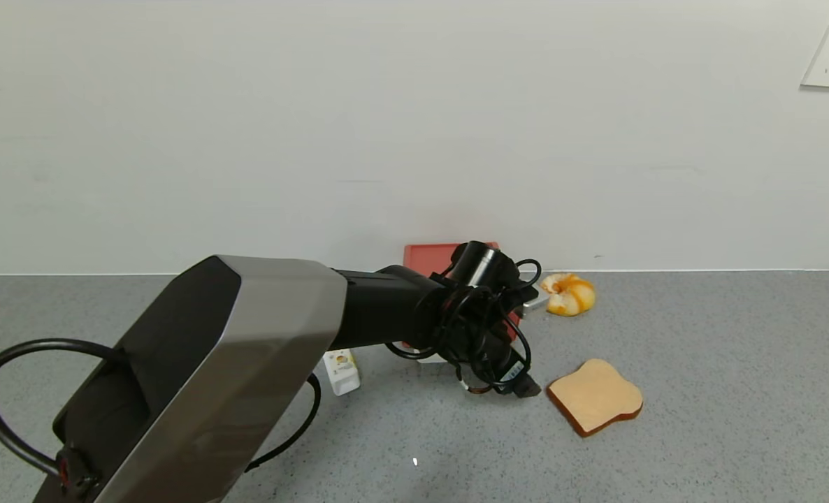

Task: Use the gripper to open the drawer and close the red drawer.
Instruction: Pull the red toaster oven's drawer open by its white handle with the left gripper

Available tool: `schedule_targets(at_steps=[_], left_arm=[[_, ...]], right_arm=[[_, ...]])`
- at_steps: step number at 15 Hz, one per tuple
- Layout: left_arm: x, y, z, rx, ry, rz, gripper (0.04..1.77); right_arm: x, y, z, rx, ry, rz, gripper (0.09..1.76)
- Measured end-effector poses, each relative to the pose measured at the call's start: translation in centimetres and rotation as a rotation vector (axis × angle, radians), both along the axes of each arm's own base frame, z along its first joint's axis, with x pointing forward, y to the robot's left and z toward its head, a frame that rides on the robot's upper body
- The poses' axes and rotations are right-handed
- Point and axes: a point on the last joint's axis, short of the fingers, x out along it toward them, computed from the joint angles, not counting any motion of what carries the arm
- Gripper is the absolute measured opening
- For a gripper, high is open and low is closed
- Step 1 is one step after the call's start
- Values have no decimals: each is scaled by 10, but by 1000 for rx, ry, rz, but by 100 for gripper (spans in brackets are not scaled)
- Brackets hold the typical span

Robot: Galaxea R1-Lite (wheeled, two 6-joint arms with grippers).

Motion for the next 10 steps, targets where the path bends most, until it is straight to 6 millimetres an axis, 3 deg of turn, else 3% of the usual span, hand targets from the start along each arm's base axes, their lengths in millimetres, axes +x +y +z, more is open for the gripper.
schedule_targets(at_steps=[10], left_arm=[[2, 13, -3, 133, -15, 61, 172]], right_arm=[[0, 0, 0, 0, 0, 0, 171]])
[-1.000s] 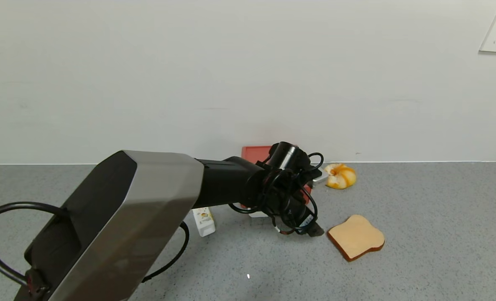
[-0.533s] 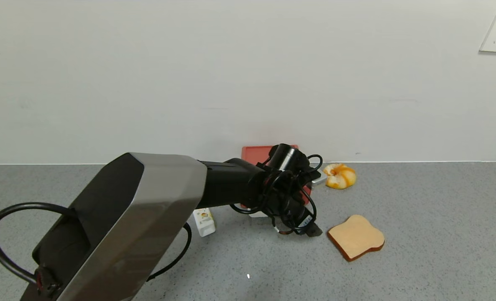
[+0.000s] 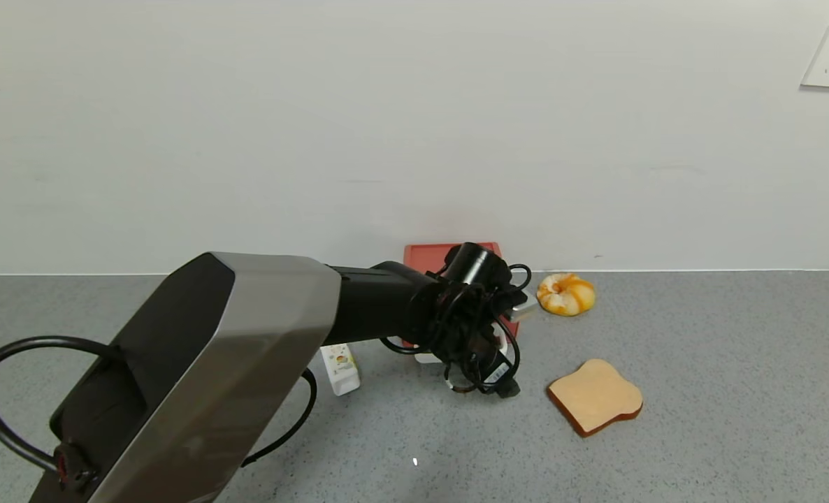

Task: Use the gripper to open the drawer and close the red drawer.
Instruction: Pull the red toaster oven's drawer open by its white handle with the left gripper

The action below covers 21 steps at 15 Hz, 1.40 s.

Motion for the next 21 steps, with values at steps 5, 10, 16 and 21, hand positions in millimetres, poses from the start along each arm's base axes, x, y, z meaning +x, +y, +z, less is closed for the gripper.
schedule_targets(at_steps=[5, 10, 16, 21], left_arm=[[-1, 6, -2, 81, 1, 34, 172], [0, 13, -6, 162, -2, 67, 172], [-3, 17, -9, 206, 28, 71, 172], [-4, 17, -9, 220, 33, 70, 172]], right_arm=[[0, 0, 0, 0, 0, 0, 171], [0, 0, 0, 0, -1, 0, 171], [0, 0, 0, 0, 0, 0, 171], [0, 0, 0, 0, -1, 0, 171]])
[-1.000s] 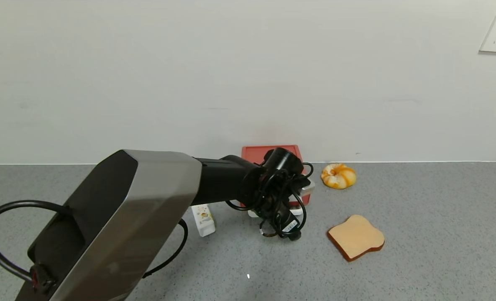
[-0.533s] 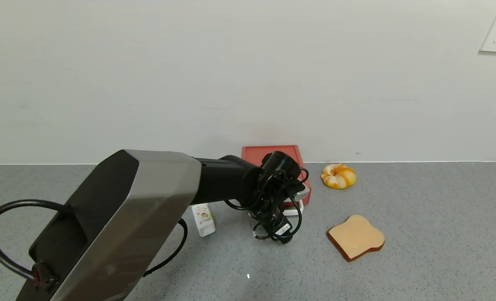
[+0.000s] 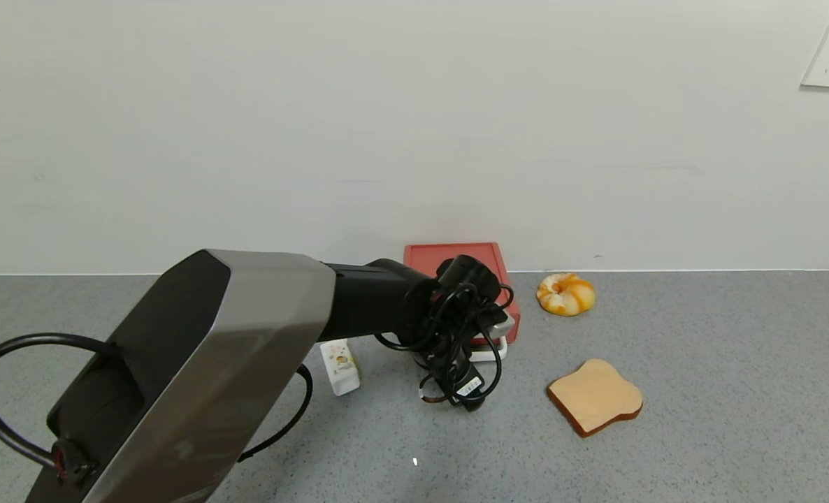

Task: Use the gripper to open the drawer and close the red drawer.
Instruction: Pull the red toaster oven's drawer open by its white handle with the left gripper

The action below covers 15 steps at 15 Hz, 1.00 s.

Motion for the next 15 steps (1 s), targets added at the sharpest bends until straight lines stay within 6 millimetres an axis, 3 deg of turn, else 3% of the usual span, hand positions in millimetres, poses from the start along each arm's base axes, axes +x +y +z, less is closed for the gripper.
schedule_targets(at_steps=[15], left_arm=[[-18, 5, 2, 37, 101, -33, 172]], right_arm=[[0, 0, 0, 0, 1, 0, 171]])
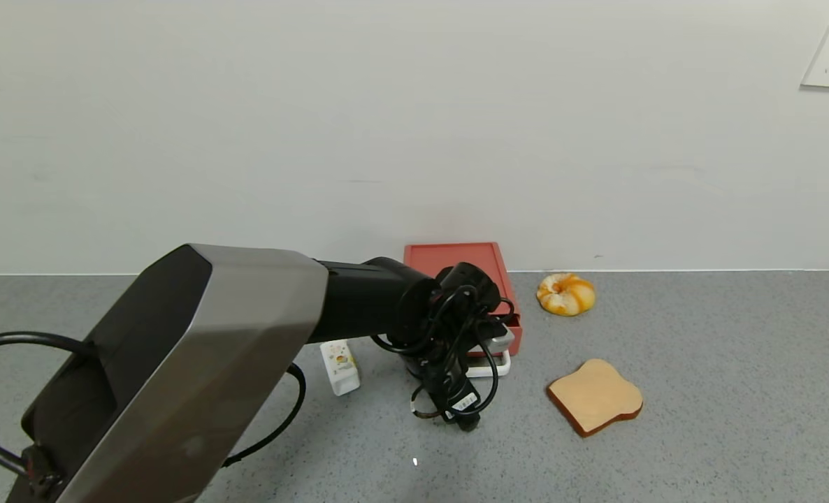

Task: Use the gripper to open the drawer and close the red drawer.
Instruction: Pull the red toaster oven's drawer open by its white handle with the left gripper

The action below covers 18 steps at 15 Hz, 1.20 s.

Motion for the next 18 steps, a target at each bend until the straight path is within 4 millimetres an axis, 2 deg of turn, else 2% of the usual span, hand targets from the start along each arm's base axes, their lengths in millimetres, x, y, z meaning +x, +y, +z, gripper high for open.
schedule_targets(at_steps=[18], left_arm=[[-44, -2, -2, 16, 87, -13, 172]], right_arm=[[0, 0, 0, 0, -1, 0, 171]])
